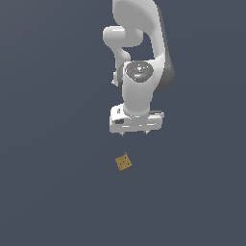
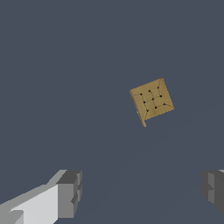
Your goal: Pick up the object and move it to a goal position.
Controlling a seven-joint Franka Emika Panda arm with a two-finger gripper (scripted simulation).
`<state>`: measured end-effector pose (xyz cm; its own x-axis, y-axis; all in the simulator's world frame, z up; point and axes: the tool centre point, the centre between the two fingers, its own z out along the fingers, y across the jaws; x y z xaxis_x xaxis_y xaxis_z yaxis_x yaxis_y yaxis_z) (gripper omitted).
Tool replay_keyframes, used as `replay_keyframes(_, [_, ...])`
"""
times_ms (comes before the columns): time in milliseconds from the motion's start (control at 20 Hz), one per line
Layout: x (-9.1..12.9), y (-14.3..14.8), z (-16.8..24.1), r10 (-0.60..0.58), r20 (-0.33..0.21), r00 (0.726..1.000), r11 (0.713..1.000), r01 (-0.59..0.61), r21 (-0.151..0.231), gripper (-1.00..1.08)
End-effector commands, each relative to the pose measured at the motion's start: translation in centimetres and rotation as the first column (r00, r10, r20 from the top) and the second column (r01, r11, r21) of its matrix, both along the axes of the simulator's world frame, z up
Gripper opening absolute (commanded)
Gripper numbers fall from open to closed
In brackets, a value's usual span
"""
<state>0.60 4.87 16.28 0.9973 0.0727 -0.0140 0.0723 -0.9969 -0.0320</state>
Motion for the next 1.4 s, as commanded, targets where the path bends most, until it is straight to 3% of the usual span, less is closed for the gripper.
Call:
replay_keyframes(0, [0.5,-0.3,-0.6,0.024,0.001,1.000,1.000,-0.024,-0.002,1.00])
replay_keyframes(350, [2.8,-1.6,-3.5,0.136,0.008,0.991,0.991,-0.136,-0.012,1.00])
replay_keyframes(750, [5.4,-3.6,-7.8,0.285,0.014,0.958,0.958,-0.285,-0.025,1.00])
replay_keyframes(1350, [6.4,-4.7,-10.1,0.355,0.015,0.935,0.935,-0.354,-0.030,1.00])
